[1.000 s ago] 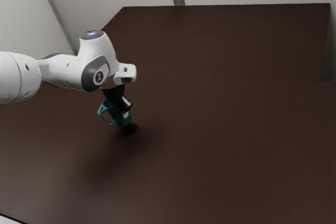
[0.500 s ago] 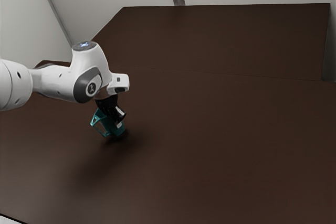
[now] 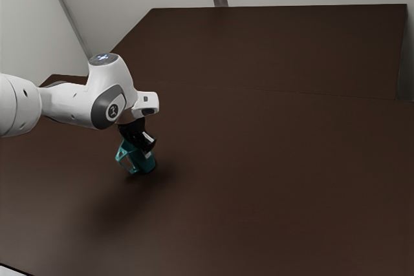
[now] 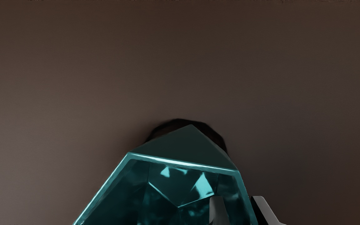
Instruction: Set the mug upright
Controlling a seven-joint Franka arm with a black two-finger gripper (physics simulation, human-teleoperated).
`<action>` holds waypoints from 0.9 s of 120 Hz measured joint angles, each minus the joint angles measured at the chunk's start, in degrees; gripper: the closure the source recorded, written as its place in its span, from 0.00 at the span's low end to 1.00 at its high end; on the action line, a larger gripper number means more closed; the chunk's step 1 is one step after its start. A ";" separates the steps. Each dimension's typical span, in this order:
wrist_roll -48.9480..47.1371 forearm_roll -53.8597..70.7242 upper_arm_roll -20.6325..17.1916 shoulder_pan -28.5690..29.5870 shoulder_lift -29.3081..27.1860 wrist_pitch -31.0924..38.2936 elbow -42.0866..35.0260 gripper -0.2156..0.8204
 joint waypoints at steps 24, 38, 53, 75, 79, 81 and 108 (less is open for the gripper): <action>0.03 -0.20 0.00 -0.09 -0.10 0.05 0.00 0.67; 0.05 -0.23 0.00 -0.08 -0.58 0.07 0.00 0.59; 0.06 -0.19 0.00 -0.09 -2.15 -0.04 0.00 0.54; 0.05 -0.16 0.00 -0.13 -4.61 -0.44 0.00 0.50; 0.05 -0.14 0.00 -0.13 -5.09 -0.56 -0.03 0.50; 0.05 -0.13 0.00 -0.13 -5.36 -0.62 -0.05 0.49; -0.24 0.16 -0.38 -0.52 -7.42 -5.11 5.27 0.44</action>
